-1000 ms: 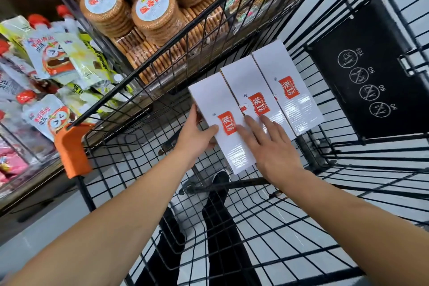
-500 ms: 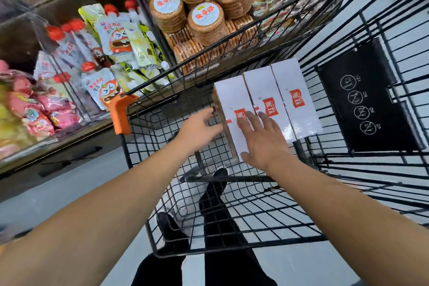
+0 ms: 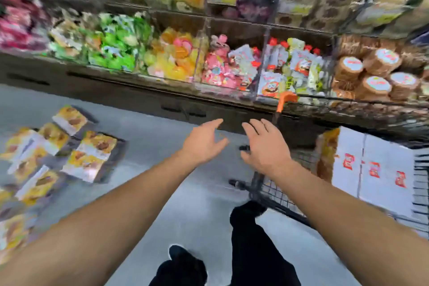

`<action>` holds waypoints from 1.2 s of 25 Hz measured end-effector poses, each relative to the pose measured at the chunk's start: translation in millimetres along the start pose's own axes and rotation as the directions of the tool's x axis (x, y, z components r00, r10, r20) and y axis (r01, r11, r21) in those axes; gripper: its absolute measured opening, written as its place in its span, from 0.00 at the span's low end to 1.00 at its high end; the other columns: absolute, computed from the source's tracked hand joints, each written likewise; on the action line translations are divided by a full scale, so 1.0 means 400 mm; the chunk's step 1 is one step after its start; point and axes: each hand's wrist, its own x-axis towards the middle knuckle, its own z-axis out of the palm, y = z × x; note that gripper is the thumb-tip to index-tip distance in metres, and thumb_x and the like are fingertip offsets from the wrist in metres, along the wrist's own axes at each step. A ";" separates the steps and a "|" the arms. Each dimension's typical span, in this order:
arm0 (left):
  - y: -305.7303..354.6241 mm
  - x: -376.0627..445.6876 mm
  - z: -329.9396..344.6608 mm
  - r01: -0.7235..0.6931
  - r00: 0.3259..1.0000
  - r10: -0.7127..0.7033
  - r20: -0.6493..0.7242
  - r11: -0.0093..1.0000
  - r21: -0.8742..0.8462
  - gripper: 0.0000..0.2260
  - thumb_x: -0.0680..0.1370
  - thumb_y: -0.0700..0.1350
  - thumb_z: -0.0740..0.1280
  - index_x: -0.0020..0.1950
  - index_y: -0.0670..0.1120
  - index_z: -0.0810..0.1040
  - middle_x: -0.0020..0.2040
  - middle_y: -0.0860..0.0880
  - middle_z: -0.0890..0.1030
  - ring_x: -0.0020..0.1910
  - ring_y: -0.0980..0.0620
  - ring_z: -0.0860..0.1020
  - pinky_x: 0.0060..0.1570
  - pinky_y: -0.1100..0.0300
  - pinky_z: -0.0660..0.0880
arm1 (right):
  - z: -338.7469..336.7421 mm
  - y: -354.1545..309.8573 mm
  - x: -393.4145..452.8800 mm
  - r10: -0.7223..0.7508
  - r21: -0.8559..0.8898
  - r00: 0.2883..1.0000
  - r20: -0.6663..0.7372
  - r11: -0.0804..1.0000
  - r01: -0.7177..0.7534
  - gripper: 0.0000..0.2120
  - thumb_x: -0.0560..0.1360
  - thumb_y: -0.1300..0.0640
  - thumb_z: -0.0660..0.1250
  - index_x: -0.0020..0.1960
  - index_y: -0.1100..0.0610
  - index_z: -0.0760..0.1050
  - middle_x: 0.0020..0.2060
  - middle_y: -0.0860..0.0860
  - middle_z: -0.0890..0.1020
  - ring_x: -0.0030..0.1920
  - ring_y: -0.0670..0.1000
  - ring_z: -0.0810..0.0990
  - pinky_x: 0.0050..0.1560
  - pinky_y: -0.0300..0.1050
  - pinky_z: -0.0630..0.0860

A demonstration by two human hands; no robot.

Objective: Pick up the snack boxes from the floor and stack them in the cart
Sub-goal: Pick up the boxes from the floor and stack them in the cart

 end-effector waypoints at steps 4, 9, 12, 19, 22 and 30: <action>-0.321 -0.273 -0.168 0.150 0.966 -0.165 -0.198 0.985 -0.088 0.29 0.77 0.52 0.66 0.75 0.45 0.63 0.70 0.41 0.72 0.69 0.43 0.70 0.64 0.59 0.61 | -0.042 -0.372 0.039 -0.224 -0.139 0.975 -0.005 0.965 0.221 0.37 0.68 0.38 0.66 0.72 0.55 0.64 0.69 0.54 0.69 0.70 0.59 0.65 0.70 0.55 0.64; -0.707 -0.613 -0.303 0.397 0.803 -0.489 -0.341 0.866 -0.305 0.27 0.76 0.50 0.68 0.74 0.47 0.67 0.69 0.44 0.74 0.68 0.45 0.71 0.64 0.59 0.65 | -0.056 -0.861 0.051 -0.457 -0.149 0.885 0.091 0.872 0.465 0.36 0.68 0.37 0.63 0.71 0.54 0.65 0.67 0.53 0.70 0.68 0.57 0.67 0.69 0.53 0.65; -0.891 -0.742 -0.355 0.493 0.672 -0.646 -0.363 0.756 -0.432 0.27 0.75 0.50 0.68 0.73 0.48 0.67 0.68 0.43 0.75 0.65 0.43 0.73 0.61 0.56 0.69 | -0.044 -1.095 0.089 -0.574 -0.149 0.806 0.141 0.793 0.591 0.35 0.69 0.37 0.61 0.69 0.56 0.67 0.66 0.53 0.71 0.67 0.57 0.69 0.68 0.53 0.65; -1.223 -0.804 -0.426 0.573 0.460 -0.838 -0.295 0.534 -0.622 0.30 0.75 0.53 0.67 0.75 0.46 0.65 0.72 0.46 0.70 0.68 0.44 0.72 0.66 0.51 0.69 | -0.001 -1.442 0.331 -0.689 -0.078 0.692 0.213 0.694 0.716 0.34 0.73 0.42 0.65 0.74 0.54 0.62 0.71 0.52 0.67 0.71 0.56 0.64 0.70 0.49 0.63; -1.352 -0.764 -0.450 0.577 0.377 -0.894 -0.241 0.430 -0.694 0.29 0.76 0.52 0.68 0.74 0.46 0.66 0.72 0.46 0.70 0.67 0.44 0.73 0.66 0.52 0.69 | 0.038 -1.556 0.478 -0.708 -0.065 0.639 0.301 0.653 0.754 0.34 0.73 0.42 0.66 0.74 0.55 0.61 0.71 0.52 0.68 0.71 0.56 0.64 0.70 0.48 0.63; -1.753 -0.652 -0.405 0.546 0.319 -0.944 -0.080 0.252 -0.799 0.29 0.75 0.54 0.68 0.75 0.50 0.65 0.72 0.48 0.71 0.66 0.46 0.73 0.65 0.52 0.70 | 0.266 -1.838 0.765 -0.682 -0.085 0.588 0.435 0.619 0.781 0.35 0.74 0.43 0.67 0.75 0.55 0.60 0.73 0.52 0.65 0.72 0.55 0.62 0.72 0.48 0.60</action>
